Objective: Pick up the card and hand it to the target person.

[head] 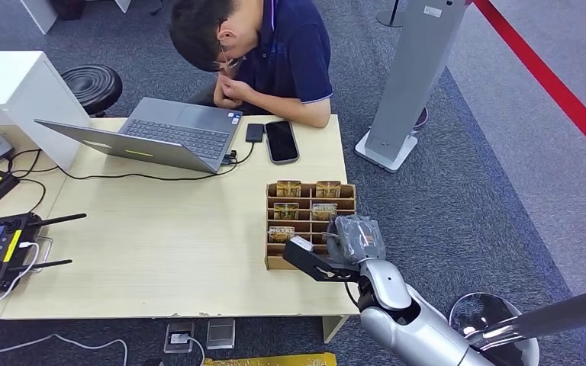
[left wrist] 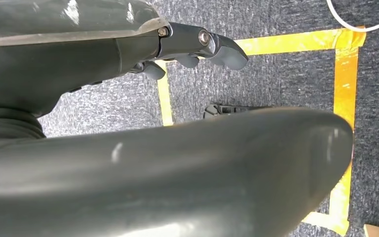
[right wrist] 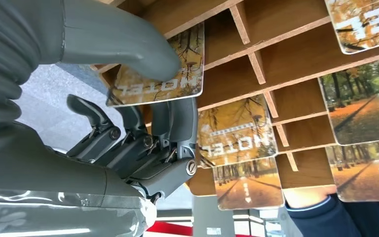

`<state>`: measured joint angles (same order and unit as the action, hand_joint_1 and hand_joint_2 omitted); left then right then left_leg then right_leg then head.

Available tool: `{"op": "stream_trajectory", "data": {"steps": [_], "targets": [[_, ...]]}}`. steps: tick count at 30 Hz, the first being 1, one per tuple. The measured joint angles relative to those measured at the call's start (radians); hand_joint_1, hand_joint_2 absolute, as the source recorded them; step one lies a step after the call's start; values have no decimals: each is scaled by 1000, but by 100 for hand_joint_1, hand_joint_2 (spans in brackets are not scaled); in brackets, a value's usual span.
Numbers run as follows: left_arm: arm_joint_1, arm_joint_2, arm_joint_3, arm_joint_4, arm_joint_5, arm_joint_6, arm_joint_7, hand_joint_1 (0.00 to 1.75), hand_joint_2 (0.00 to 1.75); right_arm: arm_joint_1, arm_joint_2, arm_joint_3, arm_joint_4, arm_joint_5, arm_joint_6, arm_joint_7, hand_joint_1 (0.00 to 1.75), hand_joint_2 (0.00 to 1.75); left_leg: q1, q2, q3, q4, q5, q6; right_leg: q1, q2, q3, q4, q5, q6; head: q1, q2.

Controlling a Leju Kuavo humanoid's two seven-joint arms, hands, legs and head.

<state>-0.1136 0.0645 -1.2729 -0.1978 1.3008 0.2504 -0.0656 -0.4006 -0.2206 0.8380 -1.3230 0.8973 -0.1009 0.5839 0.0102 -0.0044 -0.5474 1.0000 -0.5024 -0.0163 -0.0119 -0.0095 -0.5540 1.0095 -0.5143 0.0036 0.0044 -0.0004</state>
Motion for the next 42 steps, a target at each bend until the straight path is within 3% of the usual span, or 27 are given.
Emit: {"op": "stream_trajectory", "data": {"steps": [1,15,30,36,42], "targets": [[0,0,0,0,-4,0,-2,0,175,0,0,0,0,0,-1,0,175,175,0,0,0,0,0,0,0,0,0,0,0,0,0,0],[0,3,-1,0,-15,18,-16,0,175,-3,-3,-4,-42,-4,0,-3,175,175,0,0,0,0,0,0,0,0,0,0,0,0,0,0],[2,7,0,0,-12,15,-22,0,175,-191,-70,-9,-389,-184,8,-24,175,175,0,0,0,0,0,0,0,0,0,0,0,0,1,0],[-3,7,-1,0,-28,9,-21,0,175,-262,-41,19,-388,-276,-66,-140,175,175,0,0,-1,0,0,0,0,0,0,0,0,0,0,0],[-27,5,-4,0,-49,-7,-9,0,175,-329,56,51,-167,-395,-295,-395,175,175,0,-1,-1,0,1,0,0,-1,0,1,0,0,0,0]]}}
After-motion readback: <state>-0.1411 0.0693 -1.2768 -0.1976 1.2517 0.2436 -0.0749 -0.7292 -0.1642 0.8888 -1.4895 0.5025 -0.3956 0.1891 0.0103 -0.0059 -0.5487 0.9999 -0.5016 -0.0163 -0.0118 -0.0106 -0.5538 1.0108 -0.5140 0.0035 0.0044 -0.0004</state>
